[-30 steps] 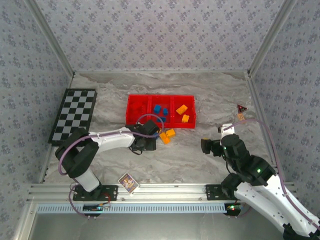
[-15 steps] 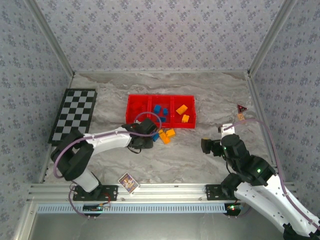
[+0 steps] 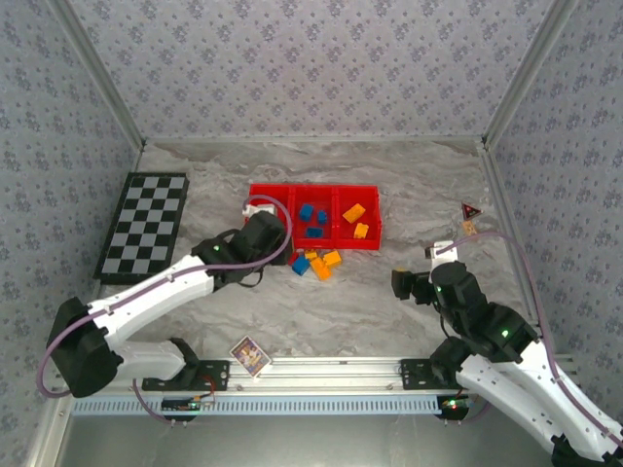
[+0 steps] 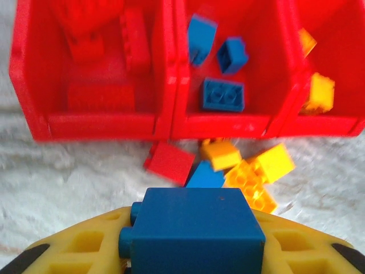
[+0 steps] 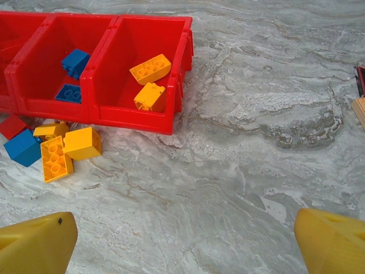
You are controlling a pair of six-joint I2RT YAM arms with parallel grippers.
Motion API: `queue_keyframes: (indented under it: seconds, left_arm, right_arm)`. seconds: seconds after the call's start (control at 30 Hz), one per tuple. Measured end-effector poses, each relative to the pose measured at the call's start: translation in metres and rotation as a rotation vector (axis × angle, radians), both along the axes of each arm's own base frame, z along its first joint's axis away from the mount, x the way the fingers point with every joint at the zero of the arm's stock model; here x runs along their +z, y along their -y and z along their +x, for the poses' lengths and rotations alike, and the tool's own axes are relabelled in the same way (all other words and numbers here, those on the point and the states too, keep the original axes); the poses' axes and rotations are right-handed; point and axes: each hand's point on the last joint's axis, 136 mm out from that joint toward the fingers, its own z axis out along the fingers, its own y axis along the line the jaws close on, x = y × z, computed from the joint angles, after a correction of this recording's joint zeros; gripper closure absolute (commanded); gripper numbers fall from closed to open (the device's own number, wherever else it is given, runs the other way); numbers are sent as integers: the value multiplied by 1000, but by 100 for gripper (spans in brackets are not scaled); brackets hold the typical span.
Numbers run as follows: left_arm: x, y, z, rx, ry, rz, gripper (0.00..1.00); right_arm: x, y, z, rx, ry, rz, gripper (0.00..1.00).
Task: Sort the legos into containers by color
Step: Place the lego in the container.
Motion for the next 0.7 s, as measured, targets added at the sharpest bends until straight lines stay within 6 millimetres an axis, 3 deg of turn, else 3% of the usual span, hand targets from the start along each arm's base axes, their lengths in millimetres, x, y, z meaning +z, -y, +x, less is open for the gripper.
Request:
queue_keyframes:
  seconds: [0.13,0.23,0.43,0.7]
  left_arm:
    - [36,15,26,-35,86,33,73]
    - [45,30,52,-50,109,65,73]
    - [17,53,101,-72,37,122,68]
    - [-18,80,135,-125,-49,149,68]
  right_arm:
    - [0,0,0,-2,2,-3,0]
    - [0,0,0,0,4,-5,0]
    - [1,-1,-1,6,11,-8,0]
    - [2,0,-2,8,20,-16,0]
